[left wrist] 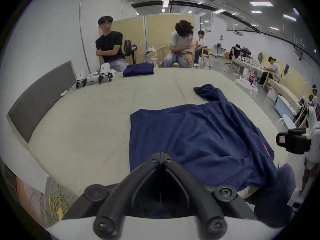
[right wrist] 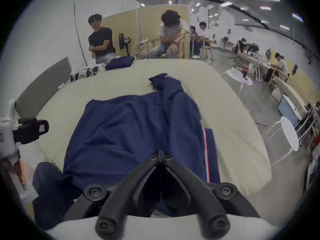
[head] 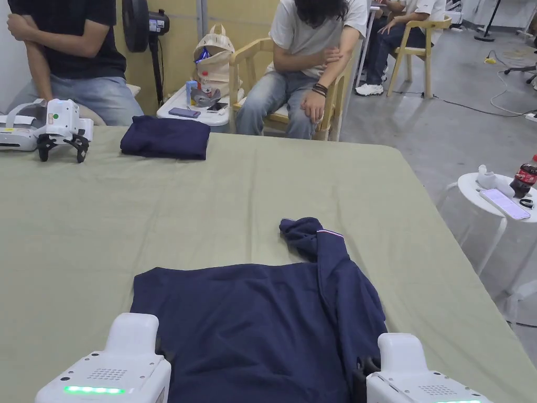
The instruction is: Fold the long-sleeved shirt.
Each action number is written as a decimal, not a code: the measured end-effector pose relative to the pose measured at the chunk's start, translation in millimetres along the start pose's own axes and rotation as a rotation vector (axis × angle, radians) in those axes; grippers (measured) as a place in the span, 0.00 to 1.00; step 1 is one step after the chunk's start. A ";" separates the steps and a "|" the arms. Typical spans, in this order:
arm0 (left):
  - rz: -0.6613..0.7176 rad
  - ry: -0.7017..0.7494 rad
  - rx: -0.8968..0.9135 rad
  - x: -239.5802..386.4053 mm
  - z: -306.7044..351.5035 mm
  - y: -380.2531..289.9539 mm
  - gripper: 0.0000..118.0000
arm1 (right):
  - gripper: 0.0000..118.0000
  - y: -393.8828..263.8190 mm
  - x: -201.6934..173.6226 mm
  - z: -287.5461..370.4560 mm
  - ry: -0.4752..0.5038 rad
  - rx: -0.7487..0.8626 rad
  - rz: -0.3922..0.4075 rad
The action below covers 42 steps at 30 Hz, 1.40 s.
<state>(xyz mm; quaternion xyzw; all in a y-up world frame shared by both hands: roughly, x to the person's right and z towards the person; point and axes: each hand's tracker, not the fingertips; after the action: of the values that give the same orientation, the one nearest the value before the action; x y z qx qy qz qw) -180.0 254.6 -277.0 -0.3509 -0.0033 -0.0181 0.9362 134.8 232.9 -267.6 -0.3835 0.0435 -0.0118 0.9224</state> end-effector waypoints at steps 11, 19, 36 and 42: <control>0.011 -0.030 -0.043 -11.7 -98.8 74.5 0.00 | 0.01 214.3 27.9 -166.3 0.128 -0.041 0.093; 0.044 -0.053 -0.036 -23.6 -154.2 97.2 0.00 | 0.97 357.4 36.0 -342.5 0.105 -0.250 0.157; 0.061 -0.032 -0.123 -31.5 -167.2 73.3 0.00 | 0.06 328.3 41.1 -416.1 0.044 -0.538 0.107; 0.046 -0.034 -0.103 -25.3 -128.9 74.3 0.00 | 0.06 334.6 40.8 -335.9 -0.011 -0.390 0.168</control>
<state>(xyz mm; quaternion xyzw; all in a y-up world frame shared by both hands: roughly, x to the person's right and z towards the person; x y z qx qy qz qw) -203.4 226.6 -423.4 -0.3989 -0.0101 0.0091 0.9169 141.6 229.4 -743.4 -0.5497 0.0719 0.0760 0.8288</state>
